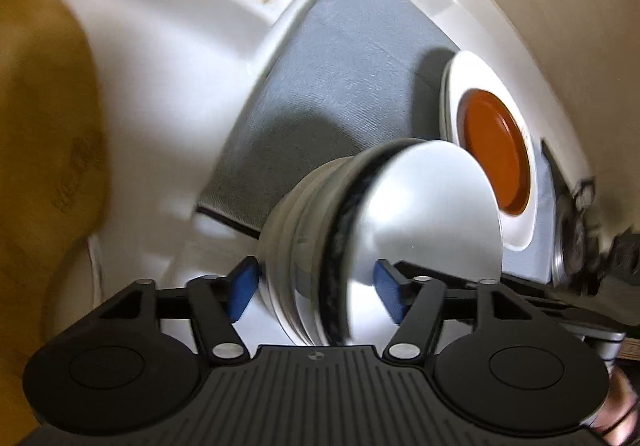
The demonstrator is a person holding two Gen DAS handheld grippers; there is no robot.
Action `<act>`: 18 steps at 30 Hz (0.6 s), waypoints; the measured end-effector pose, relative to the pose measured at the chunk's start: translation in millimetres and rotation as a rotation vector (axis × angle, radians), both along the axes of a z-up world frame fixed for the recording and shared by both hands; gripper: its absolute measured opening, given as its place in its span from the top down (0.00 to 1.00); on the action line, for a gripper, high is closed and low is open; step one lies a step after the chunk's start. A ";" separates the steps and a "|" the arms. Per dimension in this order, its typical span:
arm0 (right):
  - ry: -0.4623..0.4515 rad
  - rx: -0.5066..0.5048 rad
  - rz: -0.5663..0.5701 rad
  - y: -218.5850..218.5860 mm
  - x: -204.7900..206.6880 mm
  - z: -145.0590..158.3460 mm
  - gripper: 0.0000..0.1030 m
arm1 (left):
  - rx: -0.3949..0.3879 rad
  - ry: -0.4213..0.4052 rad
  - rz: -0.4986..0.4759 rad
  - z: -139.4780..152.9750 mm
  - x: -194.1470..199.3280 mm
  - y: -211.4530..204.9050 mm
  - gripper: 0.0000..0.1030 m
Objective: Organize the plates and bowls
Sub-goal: 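Carry the nested bowls with both grippers over the brown plate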
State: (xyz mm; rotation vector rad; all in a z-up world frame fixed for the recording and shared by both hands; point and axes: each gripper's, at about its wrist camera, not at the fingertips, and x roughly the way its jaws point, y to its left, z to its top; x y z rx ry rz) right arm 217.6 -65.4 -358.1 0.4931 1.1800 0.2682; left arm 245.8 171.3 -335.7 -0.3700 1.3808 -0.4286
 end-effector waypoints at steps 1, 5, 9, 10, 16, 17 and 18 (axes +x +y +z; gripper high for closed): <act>0.009 0.018 -0.021 -4.8 0.8 -2.4 0.43 | -0.022 0.016 0.004 -4.5 0.4 2.4 0.30; 0.011 0.050 -0.027 -10.2 -2.2 -3.7 0.50 | -0.029 0.023 0.003 -4.9 -1.6 5.8 0.32; -0.022 -0.003 0.011 -4.2 -8.4 8.1 0.57 | 0.029 -0.006 -0.012 7.4 -10.3 1.6 0.42; -0.026 -0.004 0.012 -4.4 -9.4 10.5 0.58 | 0.034 -0.001 -0.004 9.7 -11.4 3.1 0.47; -0.024 0.006 0.007 -6.9 -10.2 16.4 0.60 | 0.050 0.004 0.007 19.0 -15.9 10.9 0.61; -0.025 0.004 0.006 -6.7 -11.2 17.2 0.60 | 0.056 0.005 0.005 20.4 -17.2 10.5 0.61; -0.025 0.002 0.007 -5.9 -11.7 17.7 0.60 | 0.060 0.013 0.010 19.7 -16.4 9.6 0.60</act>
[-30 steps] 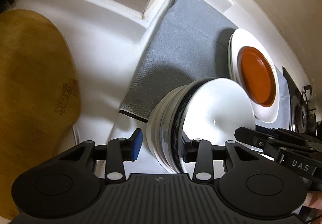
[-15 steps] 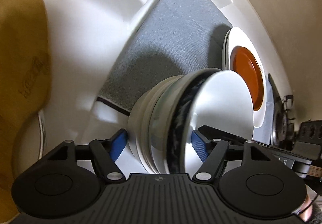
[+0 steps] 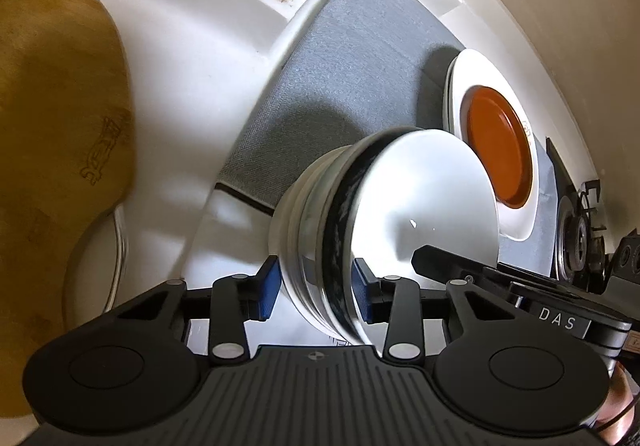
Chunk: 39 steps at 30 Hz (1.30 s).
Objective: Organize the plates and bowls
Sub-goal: 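Carry the nested bowls with both grippers over the brown plate, then lower the nested bowls onto the brown plate with both grippers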
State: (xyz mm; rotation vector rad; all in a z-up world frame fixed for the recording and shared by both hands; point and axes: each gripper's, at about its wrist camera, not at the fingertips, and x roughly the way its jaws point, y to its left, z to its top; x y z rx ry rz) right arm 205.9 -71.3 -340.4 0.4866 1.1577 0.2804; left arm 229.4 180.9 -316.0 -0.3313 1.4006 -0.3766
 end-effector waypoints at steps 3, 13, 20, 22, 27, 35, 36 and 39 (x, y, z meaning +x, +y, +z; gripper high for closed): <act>-0.003 -0.001 0.001 2.0 -1.6 0.6 0.60 | 0.001 0.012 0.004 0.1 -0.5 -2.7 0.60; -0.005 0.017 -0.031 -7.2 -9.7 3.3 0.60 | 0.024 0.029 -0.011 4.2 0.5 -16.7 0.60; -0.010 0.019 -0.054 -15.5 -13.0 9.6 0.60 | 0.041 0.026 -0.033 11.8 3.7 -32.5 0.59; -0.018 0.020 -0.060 -18.8 -15.0 13.0 0.60 | 0.047 0.017 -0.042 15.8 4.7 -38.5 0.59; -0.032 0.025 -0.085 -31.2 -18.1 21.6 0.60 | 0.054 0.007 -0.066 24.3 8.5 -54.2 0.58; -0.041 0.028 -0.129 -53.8 -20.4 35.3 0.60 | 0.058 0.003 -0.102 33.5 16.7 -82.0 0.58; -0.047 0.023 -0.133 -56.3 -20.2 38.0 0.60 | 0.054 0.003 -0.106 35.2 19.1 -84.6 0.58; -0.064 0.016 -0.155 -65.0 -17.0 46.7 0.60 | 0.050 -0.018 -0.123 43.1 26.3 -96.5 0.58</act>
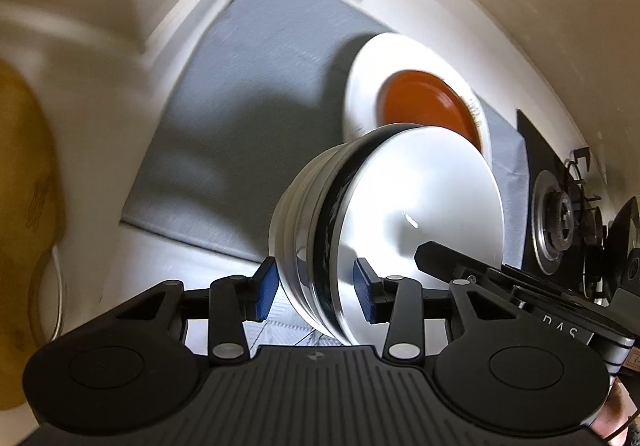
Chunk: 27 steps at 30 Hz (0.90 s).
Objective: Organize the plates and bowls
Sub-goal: 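Lower the nested bowls onto the brown plate with both grippers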
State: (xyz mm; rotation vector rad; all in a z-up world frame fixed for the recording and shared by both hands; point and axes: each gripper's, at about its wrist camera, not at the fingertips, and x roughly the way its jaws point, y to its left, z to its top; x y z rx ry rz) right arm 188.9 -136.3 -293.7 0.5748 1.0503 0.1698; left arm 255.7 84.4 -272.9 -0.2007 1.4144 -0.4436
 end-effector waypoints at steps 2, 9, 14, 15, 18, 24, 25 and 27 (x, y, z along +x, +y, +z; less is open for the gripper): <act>-0.013 -0.002 -0.016 -8.2 2.5 5.6 0.60 | -0.004 -0.012 -0.011 5.2 4.5 -7.8 0.57; -0.043 -0.032 -0.062 -38.6 18.0 24.4 0.60 | -0.025 -0.033 -0.053 18.3 27.8 -40.6 0.57; -0.051 -0.031 -0.097 -64.0 33.5 31.1 0.60 | -0.025 -0.057 -0.073 28.0 43.5 -65.7 0.57; -0.051 -0.028 -0.104 -67.1 37.4 31.4 0.60 | -0.022 -0.061 -0.077 29.2 46.7 -70.7 0.57; -0.050 -0.028 -0.119 -79.9 47.1 32.1 0.60 | -0.022 -0.062 -0.085 30.2 56.6 -83.3 0.57; -0.036 -0.043 -0.131 -102.7 63.5 27.3 0.60 | -0.027 -0.049 -0.106 21.0 75.6 -108.4 0.57; -0.033 -0.041 -0.135 -106.3 65.5 25.3 0.60 | -0.027 -0.045 -0.107 18.3 77.7 -111.6 0.57; -0.027 -0.041 -0.141 -112.6 69.4 20.9 0.60 | -0.024 -0.039 -0.110 14.1 80.8 -117.2 0.56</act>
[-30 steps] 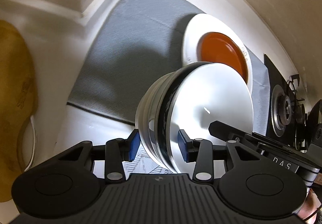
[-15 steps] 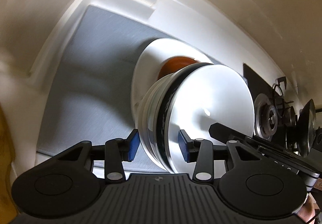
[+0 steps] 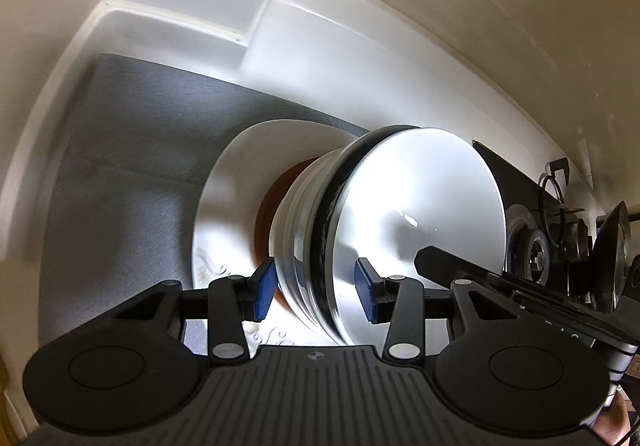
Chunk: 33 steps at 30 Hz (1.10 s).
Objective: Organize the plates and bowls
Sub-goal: 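Lower the nested bowls onto the brown plate with both grippers, then open both grippers and lift them away from the bowls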
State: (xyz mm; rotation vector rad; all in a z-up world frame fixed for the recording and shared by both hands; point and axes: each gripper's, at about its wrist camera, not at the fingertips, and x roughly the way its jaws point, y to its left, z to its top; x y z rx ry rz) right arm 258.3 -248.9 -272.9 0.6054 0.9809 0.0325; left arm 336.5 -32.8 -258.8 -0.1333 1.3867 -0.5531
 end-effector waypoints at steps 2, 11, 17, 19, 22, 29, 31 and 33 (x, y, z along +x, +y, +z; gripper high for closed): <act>0.008 0.002 -0.004 -4.7 2.9 -5.6 0.60 | 0.006 0.004 -0.006 -6.5 3.4 -5.8 0.56; 0.054 0.029 -0.004 -11.5 15.8 -43.3 0.59 | 0.034 0.046 -0.009 -36.1 9.5 -17.4 0.56; 0.034 -0.007 -0.002 -9.0 15.1 -45.5 0.59 | 0.020 -0.008 -0.026 -40.6 7.0 -21.4 0.56; 0.025 0.002 -0.009 -10.0 13.4 -48.1 0.58 | 0.018 -0.040 -0.037 -42.2 6.4 -23.3 0.55; 0.010 0.002 -0.012 -8.6 10.1 -48.9 0.54 | 0.019 -0.062 -0.052 -42.8 3.2 -25.0 0.53; -0.030 -0.135 -0.053 14.9 -18.9 -28.5 0.45 | 0.014 -0.108 -0.092 -39.0 -17.3 -23.5 0.42; -0.044 -0.198 -0.063 29.1 -35.9 -20.7 0.32 | 0.010 -0.131 -0.094 -30.5 -30.4 -17.0 0.38; -0.041 -0.200 -0.089 40.9 -52.9 -11.7 0.30 | 0.033 -0.213 -0.087 -10.6 -49.5 -8.8 0.37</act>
